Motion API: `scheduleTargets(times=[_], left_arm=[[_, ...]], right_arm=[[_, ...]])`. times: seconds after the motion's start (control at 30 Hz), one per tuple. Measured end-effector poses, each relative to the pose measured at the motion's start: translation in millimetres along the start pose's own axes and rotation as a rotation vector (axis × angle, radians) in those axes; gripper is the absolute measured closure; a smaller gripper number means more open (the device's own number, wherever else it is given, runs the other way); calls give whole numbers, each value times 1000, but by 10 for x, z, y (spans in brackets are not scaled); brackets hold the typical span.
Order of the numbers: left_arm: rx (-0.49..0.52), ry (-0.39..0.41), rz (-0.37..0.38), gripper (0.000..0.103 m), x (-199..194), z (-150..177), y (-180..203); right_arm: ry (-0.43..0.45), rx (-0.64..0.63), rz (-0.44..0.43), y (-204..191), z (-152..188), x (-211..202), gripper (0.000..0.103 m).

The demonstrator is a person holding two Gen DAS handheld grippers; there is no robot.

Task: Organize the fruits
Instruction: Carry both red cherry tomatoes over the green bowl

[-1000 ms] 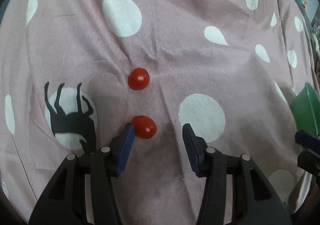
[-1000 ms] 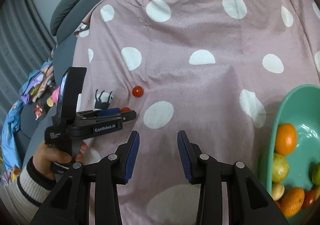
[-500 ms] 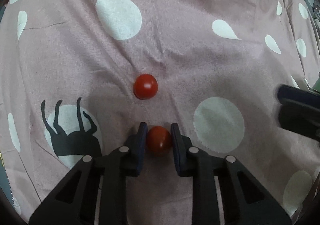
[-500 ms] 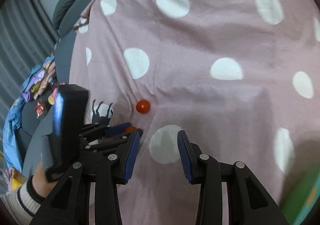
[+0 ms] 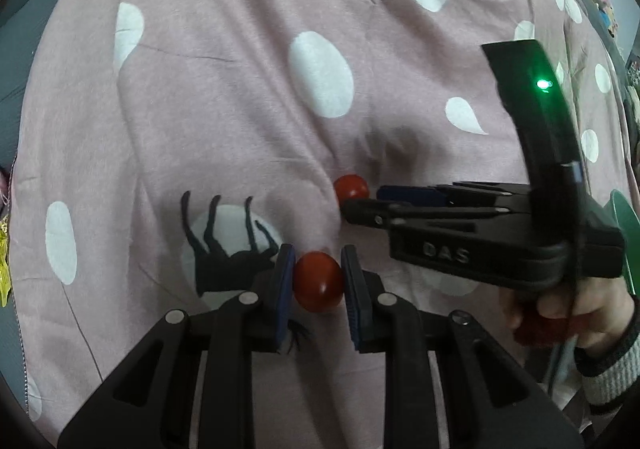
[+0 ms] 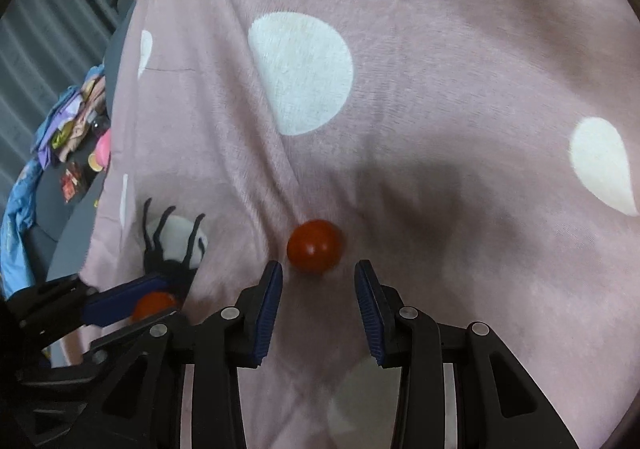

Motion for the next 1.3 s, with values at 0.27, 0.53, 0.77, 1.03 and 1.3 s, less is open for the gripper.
scheduleTargets(times=[0.27, 0.53, 0.77, 1.03, 1.3], left_arm=[[-24, -2, -5, 80, -103, 87, -74], [71, 36, 55, 80, -394, 82, 553], [222, 49, 193, 79, -524, 55, 1506], [381, 5, 344, 79, -229, 74, 2704], [460, -83, 336, 79, 88, 182, 3263]], right_arm=[[52, -84, 88, -194, -99, 140, 73], [168, 1, 94, -106, 184, -798, 73], [328, 112, 258, 253, 797, -2031, 73], [319, 263, 474, 961, 1485, -2775, 73], [247, 345, 513, 1343, 1872, -2833, 73]])
Point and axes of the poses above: each gripper's, at about its wrist camera, not at the fingertips, and x roughly the way its jaws point, y to its right, z to its underside, the point moved 1 cm from there along x, roughly the way its jaws point, and after that the axes turned 6 degrees about z, right-handed, at the moved point
